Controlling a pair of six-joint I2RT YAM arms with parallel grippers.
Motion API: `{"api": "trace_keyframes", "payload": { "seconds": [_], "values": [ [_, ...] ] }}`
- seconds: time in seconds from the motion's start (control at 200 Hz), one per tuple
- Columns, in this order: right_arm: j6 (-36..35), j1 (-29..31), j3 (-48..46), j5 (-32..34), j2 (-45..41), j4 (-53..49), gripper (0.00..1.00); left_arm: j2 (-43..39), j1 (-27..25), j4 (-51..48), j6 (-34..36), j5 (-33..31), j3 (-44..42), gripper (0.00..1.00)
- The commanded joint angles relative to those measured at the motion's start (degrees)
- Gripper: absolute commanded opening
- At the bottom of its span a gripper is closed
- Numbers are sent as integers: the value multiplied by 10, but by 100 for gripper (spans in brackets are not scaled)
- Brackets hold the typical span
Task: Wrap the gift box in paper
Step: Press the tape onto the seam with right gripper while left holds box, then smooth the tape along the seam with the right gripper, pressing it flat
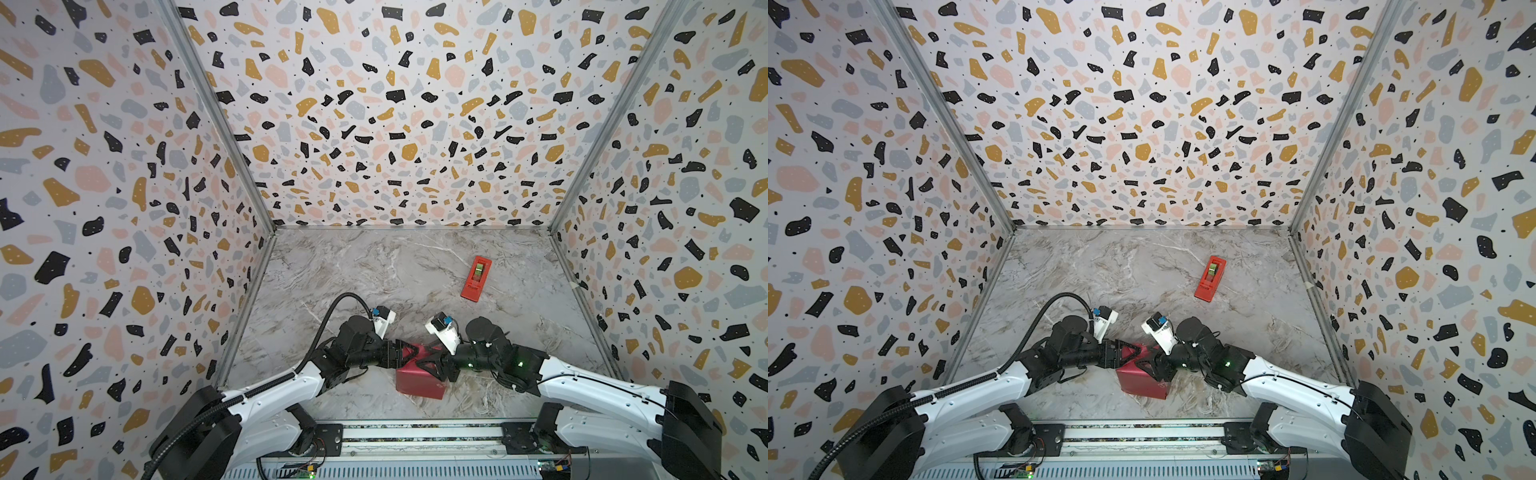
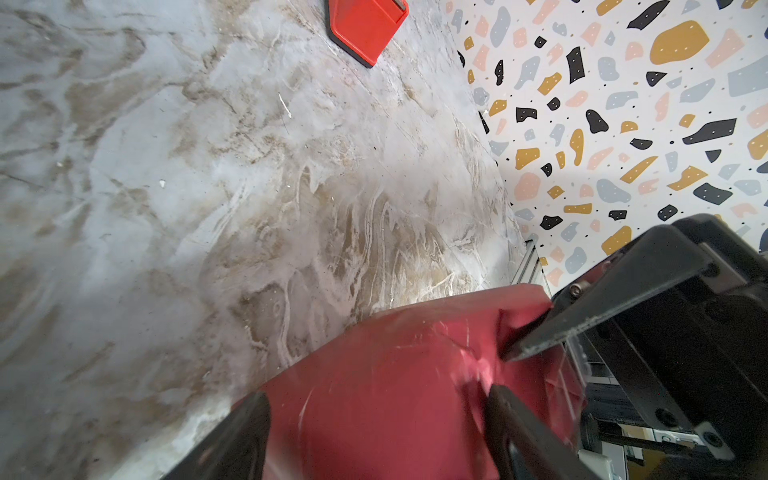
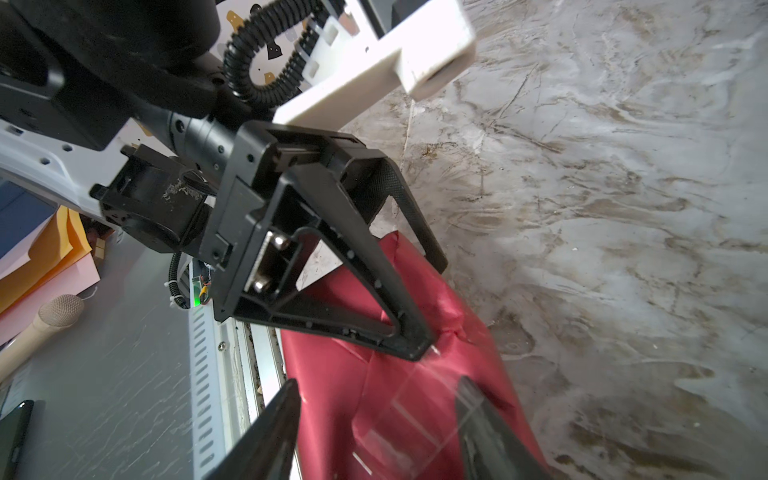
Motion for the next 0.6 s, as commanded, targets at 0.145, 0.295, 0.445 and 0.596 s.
{"api": "trace_keyframes", "payload": {
  "seconds": [0.145,0.295,0.445,0.596],
  "values": [
    [-4,-5,63,34,10,-35,67,21,-1,-166,29,-32,-31,80],
    [-6,-8,90,43,10,-60,71,20,-2,-167,30,-32,-31,80],
    [6,-9,92,42,-19,-88,69,19,-1,-171,33,-35,-30,80],
    [33,-3,76,22,-45,-111,52,16,-2,-175,36,-41,-29,80]
  ]
}}
